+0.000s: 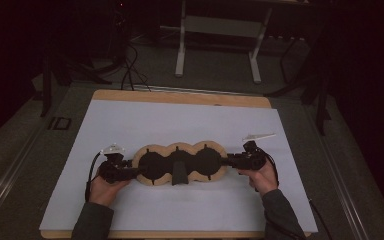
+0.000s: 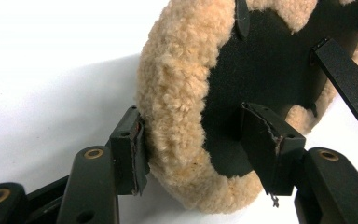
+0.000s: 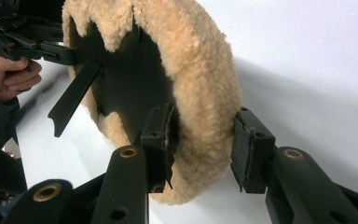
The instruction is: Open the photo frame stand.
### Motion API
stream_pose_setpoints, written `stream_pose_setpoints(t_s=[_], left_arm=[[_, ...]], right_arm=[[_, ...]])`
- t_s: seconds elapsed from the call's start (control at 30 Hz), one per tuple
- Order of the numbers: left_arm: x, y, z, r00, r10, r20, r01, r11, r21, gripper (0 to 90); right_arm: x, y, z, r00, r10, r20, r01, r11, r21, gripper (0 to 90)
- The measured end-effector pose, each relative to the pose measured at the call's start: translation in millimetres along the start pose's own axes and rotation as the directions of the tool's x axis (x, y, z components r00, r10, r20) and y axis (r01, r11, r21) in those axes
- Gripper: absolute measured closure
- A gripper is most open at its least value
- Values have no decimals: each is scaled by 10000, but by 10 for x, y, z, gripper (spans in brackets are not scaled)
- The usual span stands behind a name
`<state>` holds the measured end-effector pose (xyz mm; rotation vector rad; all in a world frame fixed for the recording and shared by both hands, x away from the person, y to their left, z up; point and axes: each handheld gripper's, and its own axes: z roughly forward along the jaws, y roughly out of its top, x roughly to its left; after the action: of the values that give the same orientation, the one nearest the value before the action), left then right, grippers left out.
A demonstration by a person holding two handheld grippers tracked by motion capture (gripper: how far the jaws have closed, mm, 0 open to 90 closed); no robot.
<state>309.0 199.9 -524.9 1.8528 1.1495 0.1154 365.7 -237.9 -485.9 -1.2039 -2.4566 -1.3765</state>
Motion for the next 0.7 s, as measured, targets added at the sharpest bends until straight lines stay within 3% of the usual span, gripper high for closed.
stream_pose_setpoints(t_s=[0.17,0.43,0.7], left_arm=[[-11,7,-18,10000,81,27,-81,9999,-64,473],[-53,22,-32,9993,353,-141,-356,9992,-163,488],[-113,34,-34,9958,730,-555,-743,9970,-227,488]], right_arm=[[-9,-6,12,10000,8,77,-9,9998,188,602],[-59,-35,46,9986,523,-12,-522,9981,328,578],[-78,-50,58,9979,653,-7,-653,9975,275,563]])
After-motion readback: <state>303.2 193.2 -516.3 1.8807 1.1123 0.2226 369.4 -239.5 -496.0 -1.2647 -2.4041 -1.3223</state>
